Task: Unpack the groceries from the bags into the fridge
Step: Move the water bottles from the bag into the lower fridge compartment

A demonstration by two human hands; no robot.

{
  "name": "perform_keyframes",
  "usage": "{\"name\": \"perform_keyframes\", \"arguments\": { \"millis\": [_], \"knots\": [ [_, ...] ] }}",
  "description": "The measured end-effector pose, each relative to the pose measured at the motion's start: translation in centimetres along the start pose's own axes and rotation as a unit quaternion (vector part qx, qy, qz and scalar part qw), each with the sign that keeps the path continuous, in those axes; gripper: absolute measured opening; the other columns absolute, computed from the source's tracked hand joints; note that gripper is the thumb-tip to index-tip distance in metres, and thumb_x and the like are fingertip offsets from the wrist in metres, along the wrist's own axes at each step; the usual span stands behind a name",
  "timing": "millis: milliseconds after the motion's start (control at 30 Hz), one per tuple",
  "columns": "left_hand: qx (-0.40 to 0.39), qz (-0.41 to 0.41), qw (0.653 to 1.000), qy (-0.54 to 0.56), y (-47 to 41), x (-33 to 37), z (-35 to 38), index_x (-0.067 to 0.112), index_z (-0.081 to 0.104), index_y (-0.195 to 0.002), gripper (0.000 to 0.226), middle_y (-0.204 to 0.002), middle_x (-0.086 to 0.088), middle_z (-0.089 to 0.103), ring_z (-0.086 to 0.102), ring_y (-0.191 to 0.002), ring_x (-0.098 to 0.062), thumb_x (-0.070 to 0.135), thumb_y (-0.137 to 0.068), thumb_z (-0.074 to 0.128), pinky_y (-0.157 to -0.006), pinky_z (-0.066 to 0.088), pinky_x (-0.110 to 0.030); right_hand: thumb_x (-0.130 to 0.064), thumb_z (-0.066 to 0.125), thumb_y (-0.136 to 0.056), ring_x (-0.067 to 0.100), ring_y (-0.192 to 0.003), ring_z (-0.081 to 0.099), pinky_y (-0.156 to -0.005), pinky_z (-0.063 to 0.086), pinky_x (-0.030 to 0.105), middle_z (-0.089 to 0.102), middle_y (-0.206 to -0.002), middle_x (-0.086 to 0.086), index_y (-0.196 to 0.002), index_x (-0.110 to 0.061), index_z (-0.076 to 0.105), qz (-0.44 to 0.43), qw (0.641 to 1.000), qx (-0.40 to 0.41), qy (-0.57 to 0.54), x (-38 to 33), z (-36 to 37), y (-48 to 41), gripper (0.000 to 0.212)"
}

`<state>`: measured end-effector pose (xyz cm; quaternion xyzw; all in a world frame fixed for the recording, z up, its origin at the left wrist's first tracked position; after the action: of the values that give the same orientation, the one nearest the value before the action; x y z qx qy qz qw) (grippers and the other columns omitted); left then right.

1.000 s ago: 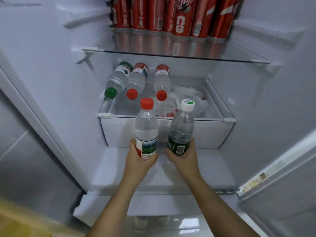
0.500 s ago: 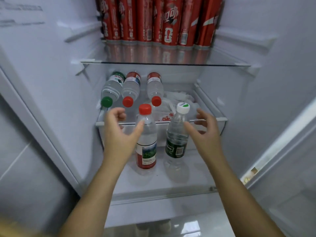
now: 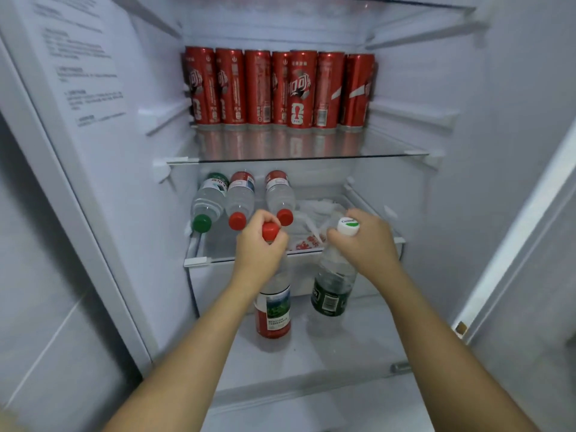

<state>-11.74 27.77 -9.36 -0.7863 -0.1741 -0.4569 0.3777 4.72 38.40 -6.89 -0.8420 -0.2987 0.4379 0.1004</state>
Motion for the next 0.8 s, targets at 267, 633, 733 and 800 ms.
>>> {"name": "perform_keyframes", "arguments": {
  "millis": [267,633,733,800],
  "knots": [
    [-0.001,-0.007,1.000,0.011,0.0,-0.4,0.0,0.020,0.051,-0.080,0.018,-0.075,-0.008,0.060,0.065,-0.076,-0.028,0.004,-0.086,0.058,-0.067,0.054,-0.035,-0.020,0.062,-0.075,0.009,-0.052,0.036,-0.050,0.029,0.026,0.039,-0.053,-0.006,-0.066,-0.002,0.045,-0.076,0.958,0.220,-0.169,-4.5,-11.3,0.3,0.026],
    [0.004,-0.011,1.000,0.015,0.1,-0.5,-0.4,0.019,0.053,-0.083,0.016,-0.076,-0.004,0.058,0.062,-0.076,-0.026,0.006,-0.087,0.060,-0.069,0.053,-0.032,-0.027,0.066,-0.084,0.002,-0.058,0.045,-0.057,0.039,0.015,0.051,-0.066,-0.002,-0.075,-0.015,0.050,-0.099,0.889,0.402,-0.194,0.1,-7.5,3.0,0.022],
    [0.006,-0.011,1.000,0.011,0.2,-0.5,-0.3,0.021,0.053,-0.083,0.017,-0.077,-0.005,0.059,0.062,-0.076,-0.025,0.006,-0.088,0.060,-0.070,0.053,-0.033,-0.021,0.071,-0.086,-0.001,-0.064,0.048,-0.062,0.037,0.007,0.053,-0.074,-0.002,-0.080,-0.016,0.053,-0.110,0.909,0.360,-0.178,0.7,-5.2,2.6,0.020],
    [0.005,-0.010,1.000,0.009,0.2,-0.4,-0.2,0.021,0.053,-0.082,0.017,-0.076,-0.007,0.060,0.062,-0.075,-0.025,0.007,-0.087,0.060,-0.070,0.053,-0.034,-0.019,0.071,-0.087,0.001,-0.071,0.050,-0.066,0.039,0.007,0.056,-0.082,-0.002,-0.087,-0.014,0.058,-0.103,0.935,0.304,-0.150,0.9,-3.1,1.5,0.014]
  ]
}}
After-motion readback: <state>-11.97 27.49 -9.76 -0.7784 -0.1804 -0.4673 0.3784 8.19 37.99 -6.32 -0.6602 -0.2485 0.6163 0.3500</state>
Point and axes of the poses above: each hand's wrist, its own y-axis away from the middle knuckle, its own z-axis out of the palm, x = y × z, the point moved 8 cm from there along -y, towards the middle knuckle
